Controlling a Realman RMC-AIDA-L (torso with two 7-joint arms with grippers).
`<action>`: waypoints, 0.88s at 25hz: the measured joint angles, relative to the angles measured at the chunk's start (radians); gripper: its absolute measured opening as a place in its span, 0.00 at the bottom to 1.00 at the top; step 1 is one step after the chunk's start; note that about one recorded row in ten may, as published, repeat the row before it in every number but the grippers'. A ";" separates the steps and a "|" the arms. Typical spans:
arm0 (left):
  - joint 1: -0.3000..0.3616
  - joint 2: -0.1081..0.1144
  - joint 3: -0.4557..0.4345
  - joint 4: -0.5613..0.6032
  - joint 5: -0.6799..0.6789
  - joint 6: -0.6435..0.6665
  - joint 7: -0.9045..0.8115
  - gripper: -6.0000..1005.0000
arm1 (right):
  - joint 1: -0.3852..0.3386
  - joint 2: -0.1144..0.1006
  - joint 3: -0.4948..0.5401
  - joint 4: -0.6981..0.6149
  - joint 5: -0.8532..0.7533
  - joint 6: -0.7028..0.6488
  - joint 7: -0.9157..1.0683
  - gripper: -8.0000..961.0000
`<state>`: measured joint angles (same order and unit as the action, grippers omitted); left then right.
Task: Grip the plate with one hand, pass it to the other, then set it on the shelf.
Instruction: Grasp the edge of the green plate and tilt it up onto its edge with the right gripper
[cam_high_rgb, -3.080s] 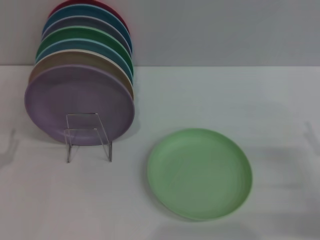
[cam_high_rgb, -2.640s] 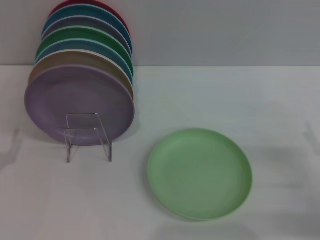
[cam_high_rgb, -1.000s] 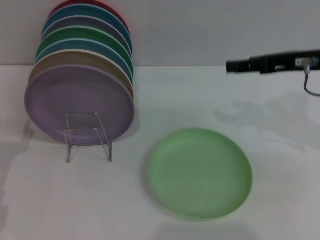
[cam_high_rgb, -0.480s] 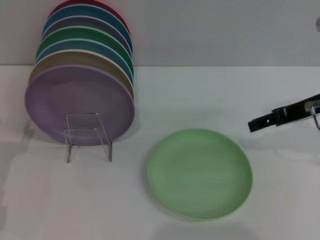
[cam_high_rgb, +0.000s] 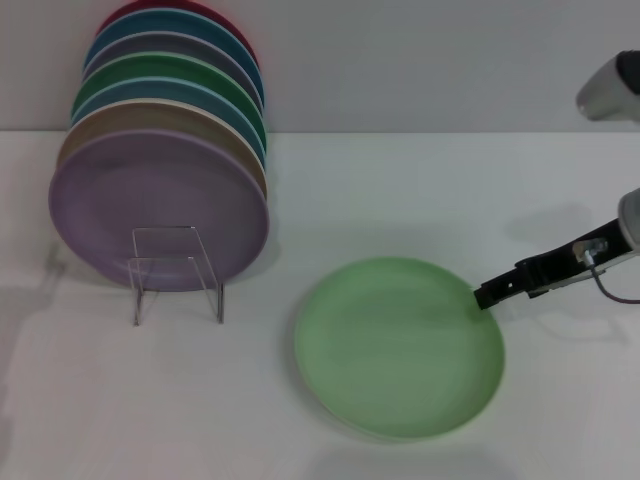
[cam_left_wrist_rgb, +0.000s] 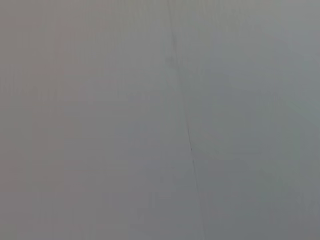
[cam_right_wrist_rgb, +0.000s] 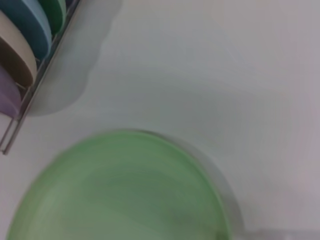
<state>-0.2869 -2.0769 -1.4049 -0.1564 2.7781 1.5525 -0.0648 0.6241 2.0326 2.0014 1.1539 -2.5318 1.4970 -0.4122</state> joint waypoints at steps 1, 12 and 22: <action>0.000 0.000 0.001 0.000 0.000 0.000 0.000 0.76 | 0.003 -0.001 -0.009 -0.011 0.000 -0.007 0.000 0.83; -0.003 0.000 0.007 -0.002 0.000 -0.005 0.000 0.76 | 0.051 -0.002 -0.060 -0.131 -0.002 -0.075 -0.001 0.82; -0.001 0.001 0.007 -0.002 0.000 -0.003 -0.012 0.76 | 0.063 -0.003 -0.100 -0.165 -0.002 -0.095 0.001 0.80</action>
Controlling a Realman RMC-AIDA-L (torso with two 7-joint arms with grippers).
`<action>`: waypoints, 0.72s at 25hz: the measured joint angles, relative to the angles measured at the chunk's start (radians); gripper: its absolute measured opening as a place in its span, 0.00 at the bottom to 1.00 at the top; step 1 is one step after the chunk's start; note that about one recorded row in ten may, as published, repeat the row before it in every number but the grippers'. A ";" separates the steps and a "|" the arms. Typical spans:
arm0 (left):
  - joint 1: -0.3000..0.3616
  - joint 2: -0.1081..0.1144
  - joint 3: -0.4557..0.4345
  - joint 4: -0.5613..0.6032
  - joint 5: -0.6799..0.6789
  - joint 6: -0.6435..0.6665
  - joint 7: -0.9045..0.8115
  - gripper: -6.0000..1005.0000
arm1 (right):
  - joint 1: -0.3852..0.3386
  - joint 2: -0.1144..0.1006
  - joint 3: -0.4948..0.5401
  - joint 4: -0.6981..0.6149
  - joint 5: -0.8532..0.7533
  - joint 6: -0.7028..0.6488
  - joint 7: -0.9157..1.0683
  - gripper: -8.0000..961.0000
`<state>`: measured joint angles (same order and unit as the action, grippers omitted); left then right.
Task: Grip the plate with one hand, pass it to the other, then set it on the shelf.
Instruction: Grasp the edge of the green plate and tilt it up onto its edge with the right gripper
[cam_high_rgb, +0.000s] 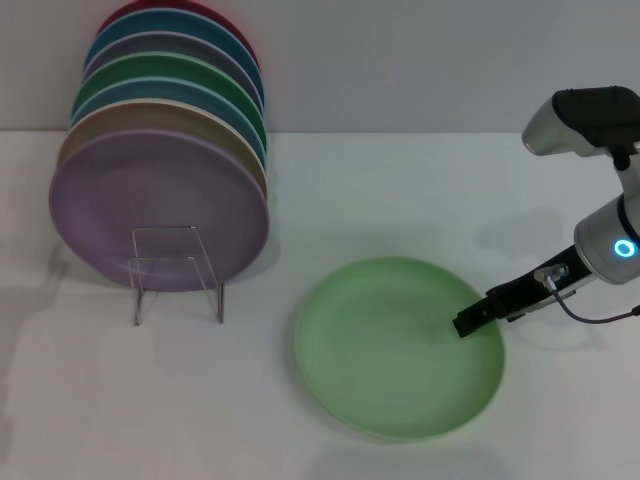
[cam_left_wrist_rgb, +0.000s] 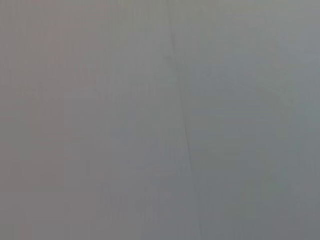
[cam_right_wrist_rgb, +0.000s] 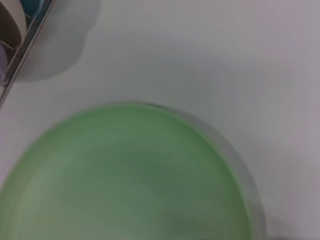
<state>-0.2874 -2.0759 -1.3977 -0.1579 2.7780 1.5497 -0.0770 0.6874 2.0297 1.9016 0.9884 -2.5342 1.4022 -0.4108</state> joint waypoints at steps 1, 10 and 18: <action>0.000 0.000 0.000 0.000 0.000 0.001 0.000 0.76 | 0.000 0.000 -0.001 -0.003 0.000 -0.002 0.000 0.80; -0.003 0.001 0.000 0.000 0.000 -0.001 0.000 0.76 | 0.009 0.000 -0.007 -0.041 0.000 -0.020 0.001 0.78; -0.004 0.001 0.000 0.000 0.000 0.002 0.000 0.76 | 0.022 0.000 -0.011 -0.068 0.000 -0.029 0.003 0.73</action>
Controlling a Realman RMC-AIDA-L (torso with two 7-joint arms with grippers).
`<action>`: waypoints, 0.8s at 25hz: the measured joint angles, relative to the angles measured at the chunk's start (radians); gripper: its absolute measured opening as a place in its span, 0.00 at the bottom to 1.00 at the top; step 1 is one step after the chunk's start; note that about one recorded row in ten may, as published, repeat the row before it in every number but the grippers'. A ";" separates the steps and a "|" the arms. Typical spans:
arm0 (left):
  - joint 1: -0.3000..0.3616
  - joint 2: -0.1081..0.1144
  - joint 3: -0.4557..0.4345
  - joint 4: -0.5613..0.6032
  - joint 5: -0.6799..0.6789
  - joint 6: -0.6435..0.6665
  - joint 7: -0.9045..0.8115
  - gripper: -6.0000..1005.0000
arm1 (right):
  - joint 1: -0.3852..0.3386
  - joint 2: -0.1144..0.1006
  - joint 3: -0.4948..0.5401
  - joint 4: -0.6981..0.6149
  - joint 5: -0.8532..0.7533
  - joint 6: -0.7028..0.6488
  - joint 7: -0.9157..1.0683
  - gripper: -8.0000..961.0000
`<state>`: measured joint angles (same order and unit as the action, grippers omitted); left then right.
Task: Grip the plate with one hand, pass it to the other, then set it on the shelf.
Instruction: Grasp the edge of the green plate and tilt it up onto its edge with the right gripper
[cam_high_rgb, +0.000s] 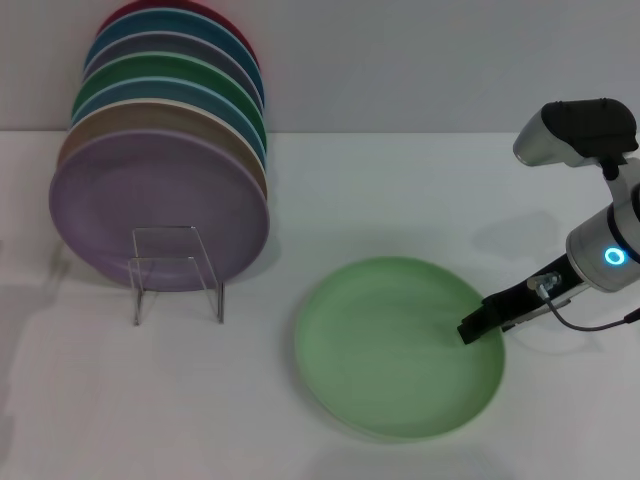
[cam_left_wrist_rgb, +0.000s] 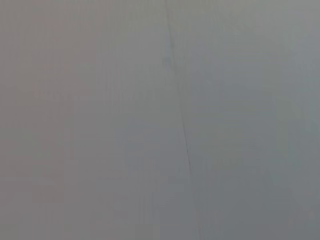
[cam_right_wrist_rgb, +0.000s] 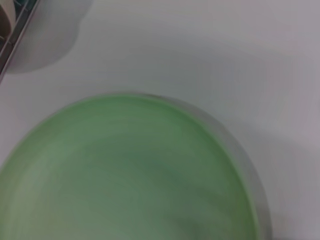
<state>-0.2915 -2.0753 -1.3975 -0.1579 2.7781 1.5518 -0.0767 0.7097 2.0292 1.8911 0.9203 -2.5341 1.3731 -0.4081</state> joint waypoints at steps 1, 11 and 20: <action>0.000 0.000 0.000 0.000 0.000 0.000 0.000 0.76 | 0.001 0.000 0.000 0.000 0.000 0.000 0.000 0.68; -0.009 0.000 0.000 0.000 0.000 -0.005 0.000 0.75 | 0.005 0.001 -0.009 0.004 0.002 -0.002 0.001 0.38; -0.014 0.000 0.000 0.000 0.000 -0.007 0.000 0.75 | -0.012 0.007 -0.008 0.010 0.010 -0.015 -0.040 0.10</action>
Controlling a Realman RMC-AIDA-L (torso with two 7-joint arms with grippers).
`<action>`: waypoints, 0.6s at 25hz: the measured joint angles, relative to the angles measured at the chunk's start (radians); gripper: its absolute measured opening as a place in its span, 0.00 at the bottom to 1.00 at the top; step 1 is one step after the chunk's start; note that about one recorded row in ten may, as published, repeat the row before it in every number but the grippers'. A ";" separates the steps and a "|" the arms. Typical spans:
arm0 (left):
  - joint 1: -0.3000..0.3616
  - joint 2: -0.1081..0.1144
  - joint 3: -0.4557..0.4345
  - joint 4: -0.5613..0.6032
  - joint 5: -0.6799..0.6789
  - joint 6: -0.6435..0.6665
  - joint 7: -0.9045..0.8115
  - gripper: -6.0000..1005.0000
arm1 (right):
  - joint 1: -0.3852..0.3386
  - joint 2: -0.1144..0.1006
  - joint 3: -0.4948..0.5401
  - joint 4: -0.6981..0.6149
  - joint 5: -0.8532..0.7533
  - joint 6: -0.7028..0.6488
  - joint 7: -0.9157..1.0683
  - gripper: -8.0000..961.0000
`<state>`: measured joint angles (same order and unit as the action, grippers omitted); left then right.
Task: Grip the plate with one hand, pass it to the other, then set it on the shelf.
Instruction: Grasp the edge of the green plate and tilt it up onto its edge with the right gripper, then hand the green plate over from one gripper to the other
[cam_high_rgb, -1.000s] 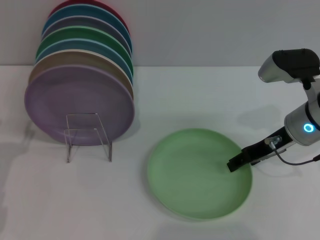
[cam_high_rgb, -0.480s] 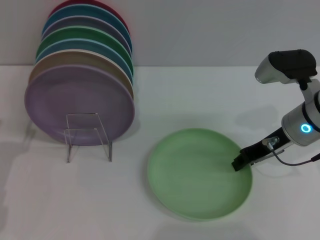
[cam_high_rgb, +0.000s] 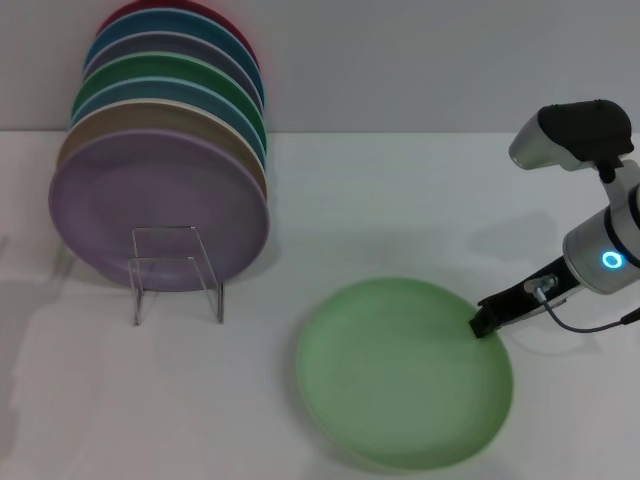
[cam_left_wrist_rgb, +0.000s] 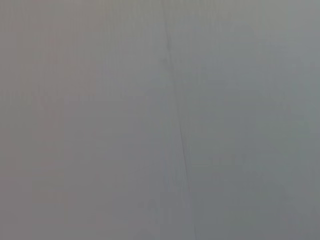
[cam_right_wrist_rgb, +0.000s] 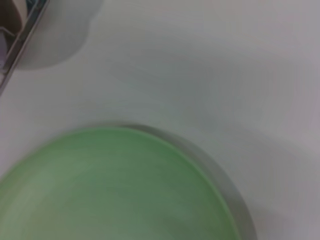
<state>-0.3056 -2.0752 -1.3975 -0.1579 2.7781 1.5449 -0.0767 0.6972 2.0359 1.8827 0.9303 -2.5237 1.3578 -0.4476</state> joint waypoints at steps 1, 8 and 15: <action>0.000 0.000 0.000 0.000 0.000 0.002 0.000 0.75 | -0.005 0.003 0.002 0.005 0.002 -0.001 -0.016 0.08; 0.027 0.009 0.054 -0.056 0.014 0.015 -0.041 0.75 | -0.122 0.040 0.009 0.186 0.104 -0.012 -0.174 0.03; 0.110 0.020 0.084 -0.216 0.068 0.017 -0.061 0.75 | -0.317 0.039 0.088 0.342 0.387 -0.026 -0.397 0.03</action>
<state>-0.1953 -2.0550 -1.3134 -0.3741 2.8456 1.5621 -0.1373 0.3806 2.0751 1.9710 1.2725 -2.1363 1.3314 -0.8443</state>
